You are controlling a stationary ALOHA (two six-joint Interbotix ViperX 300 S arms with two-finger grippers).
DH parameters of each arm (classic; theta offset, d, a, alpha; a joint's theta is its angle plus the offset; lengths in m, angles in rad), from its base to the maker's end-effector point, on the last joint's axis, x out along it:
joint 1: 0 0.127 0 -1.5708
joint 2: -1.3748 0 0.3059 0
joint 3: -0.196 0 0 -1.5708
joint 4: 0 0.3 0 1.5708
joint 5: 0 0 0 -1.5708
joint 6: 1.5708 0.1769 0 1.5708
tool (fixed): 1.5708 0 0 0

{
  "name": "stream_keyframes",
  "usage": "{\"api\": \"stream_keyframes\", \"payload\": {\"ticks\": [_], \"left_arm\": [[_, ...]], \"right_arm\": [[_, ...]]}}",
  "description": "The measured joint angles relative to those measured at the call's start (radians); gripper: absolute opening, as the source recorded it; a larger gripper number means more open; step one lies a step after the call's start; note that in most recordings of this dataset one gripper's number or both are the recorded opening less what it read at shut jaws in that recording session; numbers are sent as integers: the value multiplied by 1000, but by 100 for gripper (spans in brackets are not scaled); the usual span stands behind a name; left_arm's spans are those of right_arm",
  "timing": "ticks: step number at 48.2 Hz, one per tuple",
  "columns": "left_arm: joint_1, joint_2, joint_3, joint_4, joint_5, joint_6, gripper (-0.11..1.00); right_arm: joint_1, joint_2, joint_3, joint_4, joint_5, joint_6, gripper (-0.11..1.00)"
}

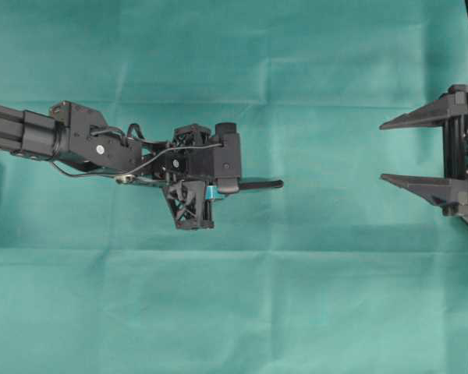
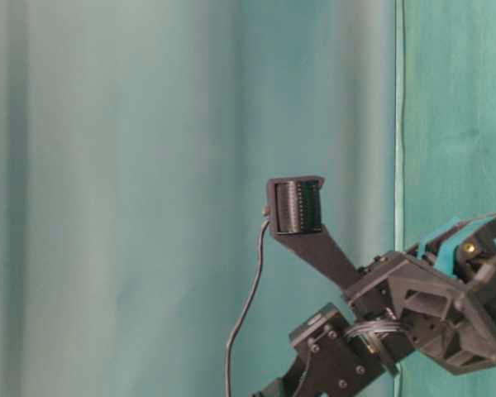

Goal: Peel off the Velcro with your right arm.
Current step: 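Close the left gripper on the strap's left end, then lift the strap with the left gripper, raising its free end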

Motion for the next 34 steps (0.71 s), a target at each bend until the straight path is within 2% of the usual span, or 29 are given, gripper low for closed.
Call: {"api": "stream_keyframes", "payload": {"ticks": [26,34], "left_arm": [[-8,-40,0,2,12,-3,10],[-17,-104,3,0,14,-3,10]], "right_arm": [[0,-2,0,0,2,-2,76],[-2,-2,0,0,2,0,76]]}}
